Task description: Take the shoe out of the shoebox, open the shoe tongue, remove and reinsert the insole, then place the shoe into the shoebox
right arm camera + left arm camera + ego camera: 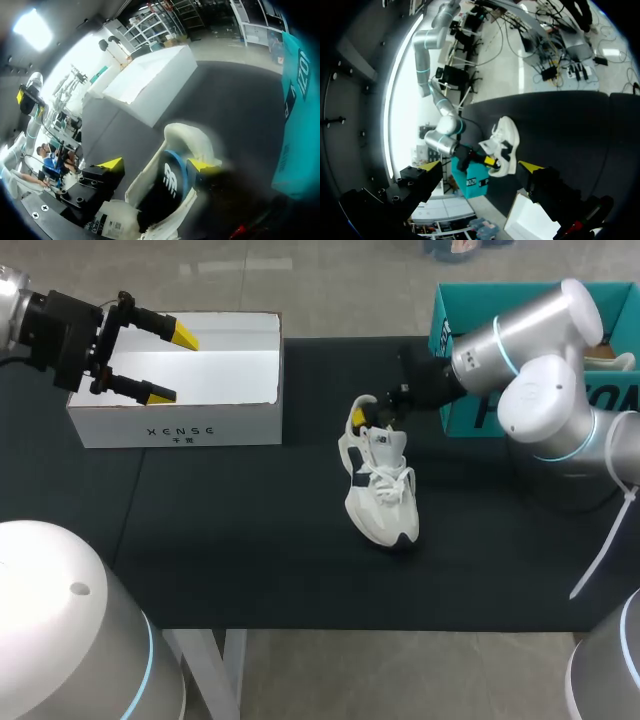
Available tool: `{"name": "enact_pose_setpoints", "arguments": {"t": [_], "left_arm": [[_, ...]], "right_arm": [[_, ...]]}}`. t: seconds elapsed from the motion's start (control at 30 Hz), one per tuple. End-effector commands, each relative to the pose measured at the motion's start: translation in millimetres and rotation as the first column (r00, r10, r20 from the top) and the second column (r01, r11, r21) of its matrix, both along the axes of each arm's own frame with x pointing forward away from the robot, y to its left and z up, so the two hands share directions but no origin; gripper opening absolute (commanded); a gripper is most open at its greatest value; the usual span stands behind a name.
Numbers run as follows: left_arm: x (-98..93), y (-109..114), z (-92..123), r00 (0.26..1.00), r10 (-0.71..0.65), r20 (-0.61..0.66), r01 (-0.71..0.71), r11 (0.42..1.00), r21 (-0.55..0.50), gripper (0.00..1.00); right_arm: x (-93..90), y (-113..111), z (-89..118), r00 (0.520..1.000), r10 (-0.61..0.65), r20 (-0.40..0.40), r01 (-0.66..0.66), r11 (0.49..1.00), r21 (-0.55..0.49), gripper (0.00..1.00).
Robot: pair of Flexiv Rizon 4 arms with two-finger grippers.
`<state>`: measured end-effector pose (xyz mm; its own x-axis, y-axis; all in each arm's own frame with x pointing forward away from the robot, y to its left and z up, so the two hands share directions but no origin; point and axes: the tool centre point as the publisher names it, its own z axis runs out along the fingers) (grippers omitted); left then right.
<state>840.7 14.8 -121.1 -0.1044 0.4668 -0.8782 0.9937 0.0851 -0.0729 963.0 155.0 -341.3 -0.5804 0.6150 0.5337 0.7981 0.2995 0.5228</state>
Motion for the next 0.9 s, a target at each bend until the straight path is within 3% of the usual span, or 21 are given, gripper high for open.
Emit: {"name": "enact_pose_setpoints", "arguments": {"t": [0.03, 0.2, 0.27, 0.43, 0.5, 0.63, 0.77, 0.9], "left_arm": [[0.2, 0.0, 0.4, 1.000, -0.001, 0.000, 0.001, 1.000, 0.002, 1.00], [0.2, 0.0, 0.4, 1.000, -0.001, 0.000, 0.001, 1.000, 0.002, 1.00], [0.2, 0.0, 0.4, 1.000, -0.001, 0.000, 0.001, 1.000, 0.002, 1.00], [0.2, 0.0, 0.4, 1.000, -0.001, 0.000, 0.001, 1.000, 0.002, 1.00], [0.2, 0.0, 0.4, 1.000, -0.001, 0.000, 0.001, 1.000, 0.002, 1.00], [0.2, 0.0, 0.4, 1.000, -0.001, 0.000, 0.001, 1.000, 0.002, 1.00], [0.2, 0.0, 0.4, 1.000, -0.001, 0.000, 0.001, 1.000, 0.002, 1.00], [0.2, 0.0, 0.4, 1.000, -0.001, 0.000, 0.001, 1.000, 0.002, 1.00]], "right_arm": [[1.7, 1.5, -3.0, 1.000, 0.001, -0.009, -0.001, 1.000, -0.005, 1.00], [2.3, 1.2, 6.7, 1.000, -0.015, 0.003, 0.015, 0.999, -0.048, 1.00], [1.7, -1.4, 15.0, 0.999, -0.040, 0.014, 0.040, 0.998, -0.058, 0.52], [-0.3, -4.6, 28.3, 0.997, -0.077, 0.007, 0.077, 0.993, -0.084, 0.24], [-2.0, -2.7, 33.0, 0.996, -0.085, -0.001, 0.084, 0.992, -0.097, 0.00], [-7.7, -4.1, 40.1, 0.983, -0.142, -0.115, 0.114, 0.968, -0.225, 0.00], [-14.9, -3.0, 49.6, 0.979, -0.140, -0.151, 0.064, 0.905, -0.420, 0.00], [-14.9, -3.0, 49.6, 0.979, -0.140, -0.151, 0.064, 0.905, -0.420, 0.00]]}}
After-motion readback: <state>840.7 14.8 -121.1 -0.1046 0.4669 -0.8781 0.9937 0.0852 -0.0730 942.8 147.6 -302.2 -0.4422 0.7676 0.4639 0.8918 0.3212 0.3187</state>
